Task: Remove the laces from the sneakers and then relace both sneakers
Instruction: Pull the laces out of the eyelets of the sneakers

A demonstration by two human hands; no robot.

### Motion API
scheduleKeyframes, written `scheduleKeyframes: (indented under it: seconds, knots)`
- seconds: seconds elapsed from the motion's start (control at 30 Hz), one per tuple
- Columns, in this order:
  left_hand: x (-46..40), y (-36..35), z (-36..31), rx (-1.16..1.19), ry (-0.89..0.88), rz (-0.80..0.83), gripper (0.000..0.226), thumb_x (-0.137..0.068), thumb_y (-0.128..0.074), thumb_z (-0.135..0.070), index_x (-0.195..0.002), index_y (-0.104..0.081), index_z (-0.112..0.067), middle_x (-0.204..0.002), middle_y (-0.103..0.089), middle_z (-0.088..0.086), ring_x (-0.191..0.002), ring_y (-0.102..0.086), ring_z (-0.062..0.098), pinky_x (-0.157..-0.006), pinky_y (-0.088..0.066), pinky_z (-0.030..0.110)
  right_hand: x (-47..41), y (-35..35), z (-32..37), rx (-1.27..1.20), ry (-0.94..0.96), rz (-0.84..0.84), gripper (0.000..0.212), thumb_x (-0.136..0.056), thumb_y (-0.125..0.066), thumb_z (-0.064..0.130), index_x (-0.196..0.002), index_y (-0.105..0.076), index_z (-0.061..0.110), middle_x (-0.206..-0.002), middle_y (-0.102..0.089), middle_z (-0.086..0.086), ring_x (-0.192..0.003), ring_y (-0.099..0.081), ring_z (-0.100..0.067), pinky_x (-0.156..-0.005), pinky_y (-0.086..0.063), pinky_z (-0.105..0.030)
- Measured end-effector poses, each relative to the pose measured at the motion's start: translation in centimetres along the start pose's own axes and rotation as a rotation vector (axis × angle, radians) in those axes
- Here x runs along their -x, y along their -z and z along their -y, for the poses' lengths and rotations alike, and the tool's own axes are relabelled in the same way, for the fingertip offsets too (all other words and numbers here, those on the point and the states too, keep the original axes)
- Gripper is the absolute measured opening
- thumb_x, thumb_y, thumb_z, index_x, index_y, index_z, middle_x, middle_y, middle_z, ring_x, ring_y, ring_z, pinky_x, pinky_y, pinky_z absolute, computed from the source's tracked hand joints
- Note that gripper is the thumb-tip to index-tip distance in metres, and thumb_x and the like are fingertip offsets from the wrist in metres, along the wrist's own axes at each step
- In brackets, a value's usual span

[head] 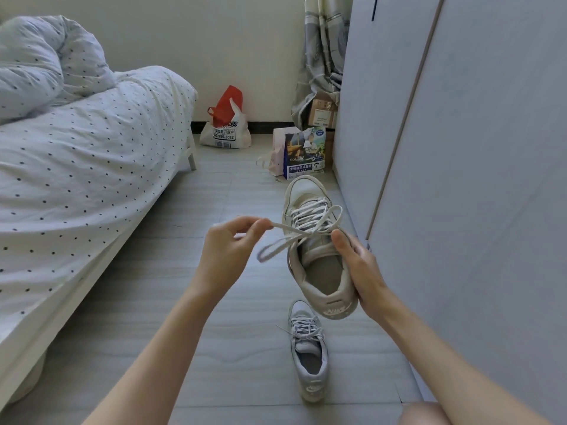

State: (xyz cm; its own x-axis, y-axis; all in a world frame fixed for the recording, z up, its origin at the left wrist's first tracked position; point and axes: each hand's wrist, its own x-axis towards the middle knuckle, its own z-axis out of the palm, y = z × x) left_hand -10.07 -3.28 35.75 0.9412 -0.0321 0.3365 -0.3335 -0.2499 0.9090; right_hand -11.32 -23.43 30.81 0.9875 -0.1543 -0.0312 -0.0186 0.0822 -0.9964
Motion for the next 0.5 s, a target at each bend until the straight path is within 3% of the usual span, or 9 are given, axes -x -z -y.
scheduleKeyframes:
  seconds: [0.07, 0.13, 0.2, 0.23, 0.3, 0.4, 0.5]
  knots:
    - [-0.1, 0.1, -0.4, 0.231, 0.113, -0.082, 0.022, -0.094, -0.051, -0.021, -0.082, -0.067, -0.013, -0.085, -0.072, -0.001, -0.087, -0.067, 0.011, -0.081, -0.053, 0.024, 0.0, 0.1, -0.1, 0.009, -0.003, 0.0, 0.055, -0.061, -0.063, 0.065, -0.102, -0.068, 0.029, -0.098, -0.072, 0.004, -0.097, -0.066, -0.015, -0.097, -0.049, -0.043]
    - [-0.4, 0.6, -1.2, 0.684, 0.247, -0.152, 0.032, -0.1, -0.039, -0.02, -0.081, -0.059, -0.005, -0.089, -0.072, 0.009, -0.092, -0.069, 0.021, -0.081, -0.057, 0.032, 0.0, 0.3, -0.1, 0.014, -0.013, -0.01, 0.055, -0.061, -0.062, 0.066, -0.101, -0.068, 0.029, -0.098, -0.072, 0.003, -0.099, -0.066, -0.016, -0.097, -0.049, -0.043]
    - [-0.5, 1.5, -1.6, 0.999, 0.321, -0.206, 0.036, -0.102, -0.033, -0.02, -0.073, -0.052, -0.009, -0.076, -0.07, 0.008, -0.078, -0.07, 0.023, -0.073, -0.058, 0.033, -0.1, 0.5, -0.2, 0.013, -0.024, -0.027, 0.058, -0.061, -0.062, 0.067, -0.102, -0.069, 0.027, -0.099, -0.072, 0.002, -0.1, -0.065, -0.017, -0.098, -0.048, -0.043]
    - [-0.5, 1.9, -1.7, 1.005, 0.342, -0.221, 0.036, -0.101, -0.033, -0.021, -0.07, -0.049, -0.011, -0.067, -0.066, 0.004, -0.066, -0.067, 0.019, -0.066, -0.058, 0.031, -0.2, 0.7, -0.2, 0.011, -0.033, -0.039, 0.06, -0.061, -0.062, 0.067, -0.104, -0.068, 0.026, -0.1, -0.072, 0.001, -0.102, -0.065, -0.018, -0.099, -0.047, -0.044]
    - [-0.3, 2.3, -1.5, 0.795, 0.351, -0.241, 0.035, -0.101, -0.035, -0.02, -0.067, -0.044, -0.013, -0.056, -0.053, -0.001, -0.046, -0.049, 0.012, -0.053, -0.049, 0.027, -0.3, 1.1, -0.3, 0.003, -0.057, -0.067, 0.063, -0.06, -0.063, 0.068, -0.106, -0.067, 0.025, -0.104, -0.071, 0.0, -0.104, -0.064, -0.019, -0.1, -0.046, -0.044]
    - [0.0, 2.3, -1.0, 0.398, 0.34, -0.192, 0.032, -0.1, -0.038, -0.018, -0.07, -0.041, -0.012, -0.056, -0.042, 0.003, -0.04, -0.033, 0.01, -0.044, -0.035, 0.023, -0.3, 1.8, -0.4, 0.021, -0.056, -0.103, 0.07, -0.056, -0.064, 0.07, -0.111, -0.066, 0.026, -0.106, -0.07, 0.003, -0.105, -0.063, -0.015, -0.101, -0.045, -0.042]
    - [0.5, 2.3, 0.0, -0.2, 0.307, 0.161, 0.03, -0.099, -0.04, -0.023, -0.076, -0.052, -0.009, -0.058, -0.046, 0.003, -0.046, -0.037, 0.014, -0.044, -0.032, 0.022, -0.3, 2.3, -0.2, 0.061, -0.049, -0.134, 0.08, -0.055, -0.063, 0.074, -0.119, -0.063, 0.024, -0.112, -0.068, 0.003, -0.11, -0.06, -0.016, -0.103, -0.044, -0.042]
